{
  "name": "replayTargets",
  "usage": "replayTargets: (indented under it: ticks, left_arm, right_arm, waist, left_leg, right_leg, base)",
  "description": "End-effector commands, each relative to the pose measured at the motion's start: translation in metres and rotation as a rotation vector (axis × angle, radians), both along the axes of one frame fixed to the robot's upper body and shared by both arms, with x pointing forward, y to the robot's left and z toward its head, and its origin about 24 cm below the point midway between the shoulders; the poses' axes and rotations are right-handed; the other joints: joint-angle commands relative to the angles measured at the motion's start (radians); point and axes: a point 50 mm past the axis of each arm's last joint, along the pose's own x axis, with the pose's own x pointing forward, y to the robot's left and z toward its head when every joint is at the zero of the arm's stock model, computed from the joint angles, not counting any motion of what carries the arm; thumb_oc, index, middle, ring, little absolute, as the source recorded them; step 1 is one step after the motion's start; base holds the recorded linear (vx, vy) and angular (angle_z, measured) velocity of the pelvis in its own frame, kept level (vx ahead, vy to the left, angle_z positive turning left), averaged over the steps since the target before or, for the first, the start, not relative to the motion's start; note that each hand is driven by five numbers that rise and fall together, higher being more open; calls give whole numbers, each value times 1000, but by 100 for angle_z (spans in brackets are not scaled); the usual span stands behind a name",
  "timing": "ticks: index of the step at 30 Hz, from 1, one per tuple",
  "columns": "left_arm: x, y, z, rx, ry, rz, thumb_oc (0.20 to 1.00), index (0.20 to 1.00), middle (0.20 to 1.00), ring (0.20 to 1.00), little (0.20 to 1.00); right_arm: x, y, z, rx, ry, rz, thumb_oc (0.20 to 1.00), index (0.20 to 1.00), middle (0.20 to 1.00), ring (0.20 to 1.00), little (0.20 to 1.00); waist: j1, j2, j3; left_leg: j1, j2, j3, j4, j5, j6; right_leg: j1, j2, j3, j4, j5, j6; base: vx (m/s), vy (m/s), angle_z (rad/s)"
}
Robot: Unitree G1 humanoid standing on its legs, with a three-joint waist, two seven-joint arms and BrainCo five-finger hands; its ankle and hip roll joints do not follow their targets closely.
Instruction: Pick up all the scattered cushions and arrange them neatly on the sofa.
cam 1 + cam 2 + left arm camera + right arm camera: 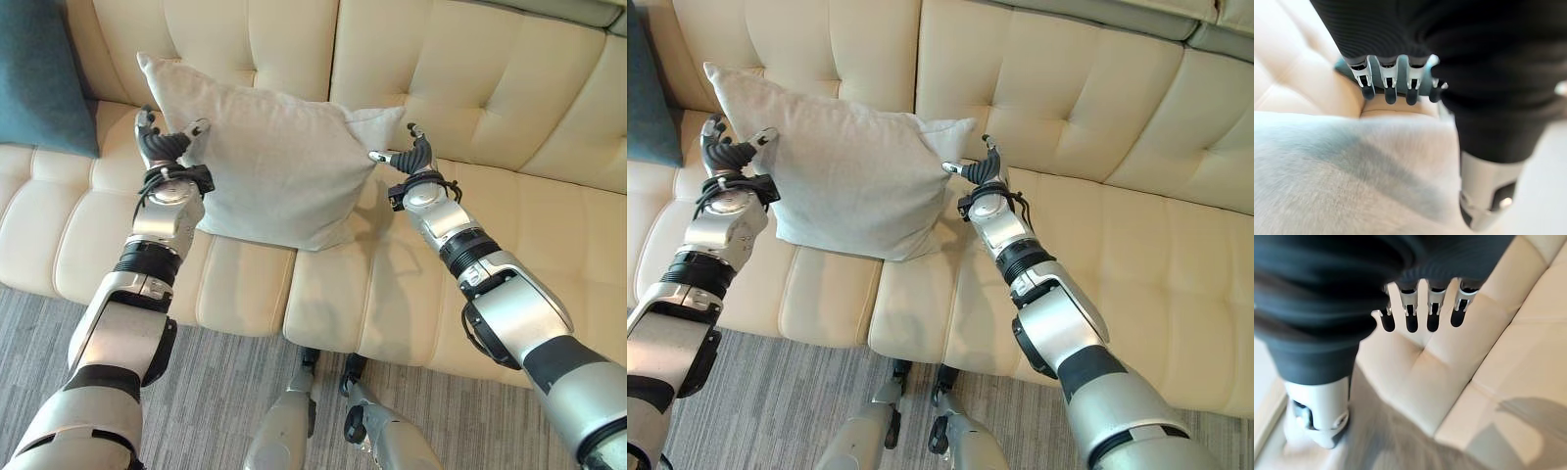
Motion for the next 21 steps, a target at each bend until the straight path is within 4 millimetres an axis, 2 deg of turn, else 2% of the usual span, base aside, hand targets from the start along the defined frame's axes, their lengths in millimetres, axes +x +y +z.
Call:
replayTargets:
  ticks: [1,5,7,8,10,13,15,17,18,19,20,21]
  left_arm:
    - [-16,33,26,-81,-182,87,1000,1000,1000,1000,1000]
    - [-27,40,3,-207,-222,81,1000,1000,1000,1000,1000]
    - [-35,39,-6,-252,-255,67,1000,1000,1000,1000,1000]
    - [-44,34,-19,-263,-270,52,1000,1000,1000,1000,1000]
    - [-51,29,-22,-238,-290,25,1000,1000,1000,1000,1000]
    - [-80,25,-51,-126,-235,-20,1000,1000,1000,1000,1000]
    - [-105,14,-66,-33,-202,-95,1000,1000,1000,1000,1000]
    - [-127,11,-89,20,-110,-136,1000,1000,1000,1000,1000]
    - [-133,12,-100,41,-54,-153,1000,1000,1000,1000,1000]
    - [-134,12,-101,41,-50,-154,1000,1000,1000,1000,1000]
    - [-142,8,-127,77,80,-213,1000,1000,1000,1000,1000]
    - [-149,10,-142,73,148,-213,1000,1000,1000,1000,1000]
  right_arm:
    - [-7,-46,-2,89,-69,-164,1000,1000,1000,1000,1000]
    - [-18,-81,-8,213,-124,-270,1000,1000,1000,1000,1000]
    - [-27,-95,-18,279,-150,-314,1000,1000,1000,1000,1000]
    - [-37,-104,-29,313,-179,-337,1000,1000,1000,1000,1000]
    - [-44,-108,-37,322,-187,-341,1000,1000,1000,1000,1000]
    - [-67,-115,-75,309,-141,-314,1000,1000,1000,1000,1000]
    - [-87,-120,-101,292,-76,-269,1000,1000,1000,1000,1000]
    - [-105,-129,-125,267,-8,-254,1000,1000,1000,1000,1000]
    - [-112,-132,-131,250,18,-232,1000,1000,1000,1000,1000]
    - [-113,-132,-132,249,22,-231,1000,1000,1000,1000,1000]
    - [-125,-134,-149,231,100,-184,1000,1000,1000,1000,1000]
    - [-134,-139,-156,203,133,-176,1000,1000,1000,1000,1000]
  waist:
    - [-24,-14,-4]
    - [-38,-16,-26]
    - [-45,-9,-39]
    - [-50,-5,-49]
    - [-53,0,-54]
    - [-57,12,-72]
    - [-60,16,-87]
    - [-63,20,-102]
    - [-67,19,-107]
    - [-66,20,-110]
    - [-73,20,-122]
    - [-73,21,-133]
  left_leg:
    - [89,6,64,-9,-120,-53]
    - [117,10,79,-9,-135,-48]
    - [132,9,83,-9,-142,-46]
    - [140,7,86,-9,-140,-42]
    - [152,6,87,-9,-146,-40]
    - [183,5,91,-9,-159,-34]
    - [207,5,96,-9,-169,-28]
    - [236,6,103,-9,-185,-26]
    - [244,8,110,-9,-187,-25]
    - [246,8,111,-9,-188,-24]
    - [262,9,120,-9,-194,-23]
    - [273,11,128,-9,-199,-22]
  right_leg:
    - [53,-40,56,-5,-121,134]
    - [75,-40,58,-5,-129,133]
    - [88,-42,58,-5,-133,133]
    - [96,-46,56,-5,-132,130]
    - [107,-47,56,-5,-136,129]
    - [139,-51,57,-5,-142,128]
    - [162,-52,62,-5,-149,127]
    - [186,-51,71,-5,-159,127]
    - [193,-52,75,-5,-159,128]
    - [195,-52,76,-5,-160,129]
    - [207,-51,83,-5,-161,130]
    - [213,-50,90,-5,-162,131]
  base:
    - [-5,-24,-13]
    - [-3,-13,-13]
    - [-1,2,-11]
    - [15,2,-8]
    - [4,4,-7]
    - [25,11,-11]
    - [36,12,-12]
    - [37,16,-13]
    - [3,14,-21]
    - [-10,12,-17]
    - [2,18,-18]
    - [-12,27,-21]
